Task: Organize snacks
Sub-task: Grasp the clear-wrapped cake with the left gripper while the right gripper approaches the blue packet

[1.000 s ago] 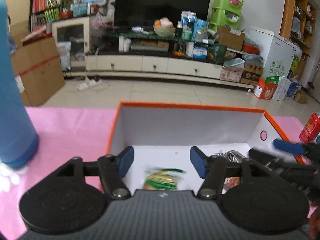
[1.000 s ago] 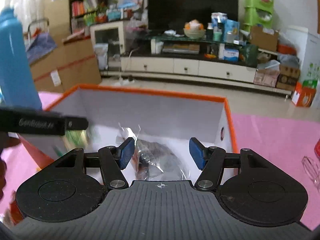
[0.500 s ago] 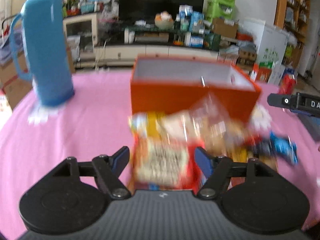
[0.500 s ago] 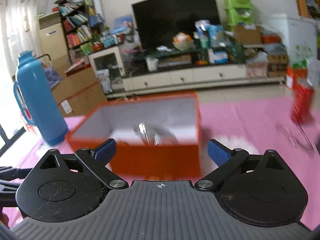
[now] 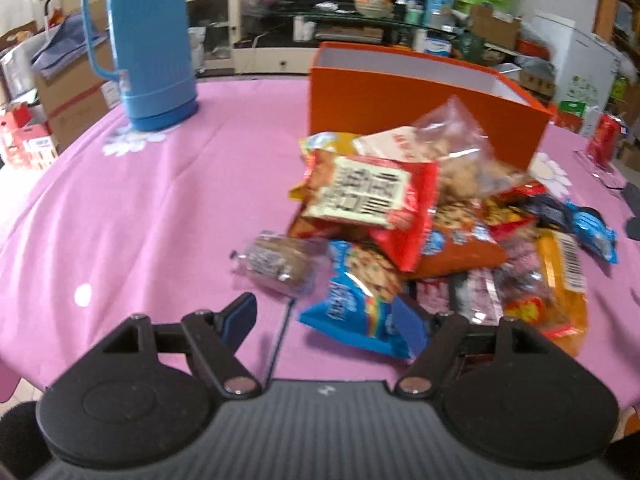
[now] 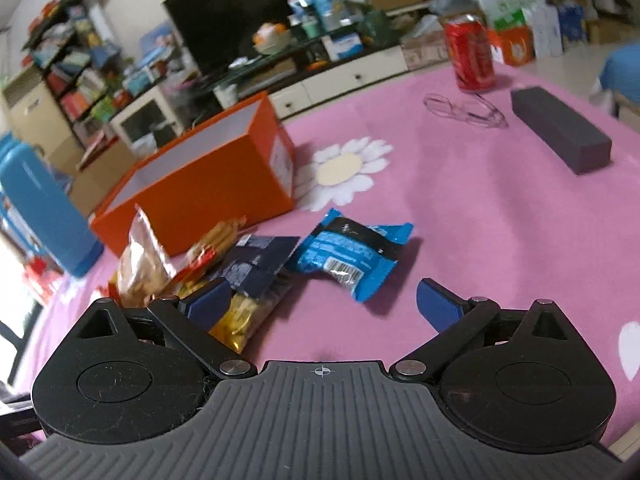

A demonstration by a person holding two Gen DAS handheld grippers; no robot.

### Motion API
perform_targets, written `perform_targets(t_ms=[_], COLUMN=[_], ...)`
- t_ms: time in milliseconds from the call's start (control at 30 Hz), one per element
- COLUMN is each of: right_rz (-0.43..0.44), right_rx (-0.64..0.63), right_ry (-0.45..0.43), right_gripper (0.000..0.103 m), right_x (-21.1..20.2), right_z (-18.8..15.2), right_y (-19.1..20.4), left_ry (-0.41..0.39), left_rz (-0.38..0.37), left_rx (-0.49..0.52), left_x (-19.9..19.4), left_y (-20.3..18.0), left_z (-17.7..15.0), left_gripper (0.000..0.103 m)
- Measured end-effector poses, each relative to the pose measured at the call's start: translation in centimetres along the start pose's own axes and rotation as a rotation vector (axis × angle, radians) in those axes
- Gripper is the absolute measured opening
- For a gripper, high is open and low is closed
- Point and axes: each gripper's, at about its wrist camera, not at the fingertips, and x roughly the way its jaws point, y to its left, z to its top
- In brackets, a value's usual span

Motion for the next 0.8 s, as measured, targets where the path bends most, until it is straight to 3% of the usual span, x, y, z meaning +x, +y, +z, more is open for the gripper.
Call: perform_targets(t_ms=[133, 267, 400, 533, 800], right_rz=[0.046, 0.052, 0.059, 0.041, -0.051], right_rx=[0.03, -0.015, -0.035, -0.045, -0.081], right_ry=[0.033, 0.056, 0.072, 0.091, 0.078], right_gripper=[0.08, 0.081, 0.082, 0.083, 0.083], right_x=[0.9, 1.8, 2.4, 2.8, 3.2], right_z=[0.0, -0.1, -0.3, -0.4, -0.7], right_y=[0.1, 1.4, 2.1, 2.3, 2.1], left_ry=[-0.073, -0.011, -0.017, -0.042, -0.039], left_rz=[0.072, 0.044, 0.038, 0.001, 0.035], left_rx=[-0.015, 0.029, 0.069, 0.083, -0.002], left_x=[0.1, 2.6, 4.4, 3.8, 3.2], left_y=[1.8, 2.7, 2.7, 3.1, 6.2], left_z=[1.7, 2.7, 2.1, 1.3, 0.9], left_gripper=[0.076, 0.077, 0.074, 0.066, 0.067])
